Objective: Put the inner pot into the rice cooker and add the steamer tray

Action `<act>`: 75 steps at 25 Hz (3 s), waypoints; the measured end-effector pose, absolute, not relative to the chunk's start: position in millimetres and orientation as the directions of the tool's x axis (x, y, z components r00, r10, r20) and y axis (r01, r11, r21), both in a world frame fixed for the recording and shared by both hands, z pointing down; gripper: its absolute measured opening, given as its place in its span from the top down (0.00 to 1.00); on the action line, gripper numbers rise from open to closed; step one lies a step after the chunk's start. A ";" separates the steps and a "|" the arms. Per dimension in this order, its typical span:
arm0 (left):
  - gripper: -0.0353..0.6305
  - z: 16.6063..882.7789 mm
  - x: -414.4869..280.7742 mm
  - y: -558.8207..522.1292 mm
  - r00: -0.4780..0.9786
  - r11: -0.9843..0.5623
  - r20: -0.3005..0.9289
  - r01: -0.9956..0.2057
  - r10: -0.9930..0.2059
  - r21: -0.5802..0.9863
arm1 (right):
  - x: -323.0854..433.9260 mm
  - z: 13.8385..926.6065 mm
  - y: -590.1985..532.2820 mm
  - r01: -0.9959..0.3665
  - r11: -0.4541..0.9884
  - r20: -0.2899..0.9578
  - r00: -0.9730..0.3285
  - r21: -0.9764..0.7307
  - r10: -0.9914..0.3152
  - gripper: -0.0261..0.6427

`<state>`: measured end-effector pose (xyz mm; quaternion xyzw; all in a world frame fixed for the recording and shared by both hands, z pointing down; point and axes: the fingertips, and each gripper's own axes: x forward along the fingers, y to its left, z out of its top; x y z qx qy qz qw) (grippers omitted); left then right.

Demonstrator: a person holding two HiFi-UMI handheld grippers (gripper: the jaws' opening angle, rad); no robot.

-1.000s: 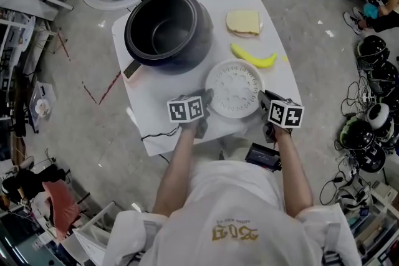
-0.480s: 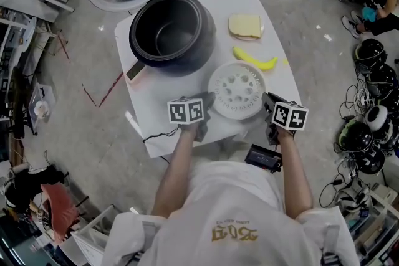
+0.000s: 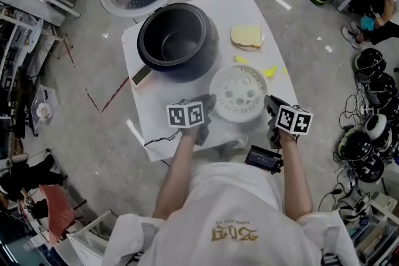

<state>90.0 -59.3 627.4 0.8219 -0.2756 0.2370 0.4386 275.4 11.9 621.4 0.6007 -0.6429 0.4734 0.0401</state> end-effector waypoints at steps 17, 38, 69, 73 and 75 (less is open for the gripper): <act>0.87 556.0 89.4 -83.8 0.768 -0.517 0.545 -0.635 -0.337 0.574 | 277.3 559.5 -17.4 -0.776 -0.087 0.496 -0.309 -0.625 -0.811 0.90; 0.87 473.3 73.3 -107.6 0.757 -0.539 0.422 -0.652 -0.499 0.533 | 267.2 478.7 -63.6 -0.766 0.103 0.351 -0.404 -0.634 -0.845 0.90; 0.87 418.9 -35.7 -180.0 0.691 -0.454 0.306 -0.684 -0.655 0.571 | 163.3 410.2 -154.9 -0.735 0.276 0.282 -0.537 -0.620 -0.795 0.91; 0.87 414.7 -53.0 -193.4 0.684 -0.446 0.300 -0.686 -0.665 0.575 | 146.4 407.9 -168.5 -0.728 0.280 0.281 -0.546 -0.626 -0.789 0.91; 0.87 413.4 -59.4 -199.4 0.682 -0.442 0.293 -0.684 -0.671 0.580 | 140.3 407.7 -174.3 -0.727 0.280 0.282 -0.547 -0.627 -0.788 0.91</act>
